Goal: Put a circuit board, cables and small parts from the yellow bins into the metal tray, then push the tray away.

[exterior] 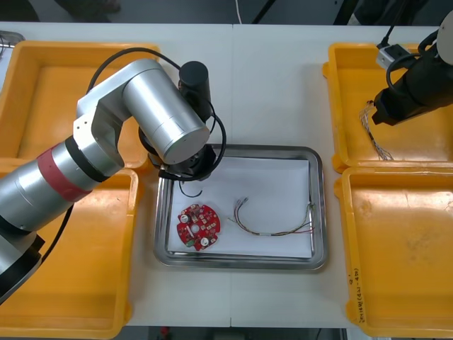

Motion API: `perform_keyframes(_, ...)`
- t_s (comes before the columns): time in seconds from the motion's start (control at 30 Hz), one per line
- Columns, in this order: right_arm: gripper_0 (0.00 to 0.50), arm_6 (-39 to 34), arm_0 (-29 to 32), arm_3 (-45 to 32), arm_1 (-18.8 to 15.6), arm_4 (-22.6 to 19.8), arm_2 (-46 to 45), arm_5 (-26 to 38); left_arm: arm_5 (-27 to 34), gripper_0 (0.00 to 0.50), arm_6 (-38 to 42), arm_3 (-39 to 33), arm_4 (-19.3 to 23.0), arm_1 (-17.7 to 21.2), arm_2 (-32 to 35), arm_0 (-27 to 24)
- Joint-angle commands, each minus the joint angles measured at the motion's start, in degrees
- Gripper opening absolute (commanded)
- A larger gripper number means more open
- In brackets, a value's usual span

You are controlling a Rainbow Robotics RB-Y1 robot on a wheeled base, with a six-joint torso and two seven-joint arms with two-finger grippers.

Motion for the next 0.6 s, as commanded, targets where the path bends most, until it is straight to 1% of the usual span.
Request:
perform_keyframes(0.03, 0.500, 1.6, -2.3, 2.5, 1.7, 0.3, -1.8, -2.5, -2.7, 0.002, 4.0, -0.1, -1.0, -0.9, -0.5, 1.9)
perform_keyframes(0.27, 0.500, 2.2, -2.3, 6.2, 2.8, 0.8, -1.8, -5.1, -4.1, 0.002, 4.1, 1.1, -2.4, -0.8, -2.0, 1.9)
perform_keyframes(0.4, 0.500, 2.7, -2.3, 8.2, 3.0, 0.6, -1.7, -5.9, -4.6, 0.001, 3.9, 1.8, -2.5, -0.7, -2.0, 1.9)
perform_keyframes(0.6, 0.500, 3.4, -1.8, 11.3, 3.0, 0.3, -1.7, -9.0, -4.9, 0.003, 4.0, 2.3, -2.8, -0.7, -2.0, 1.9)
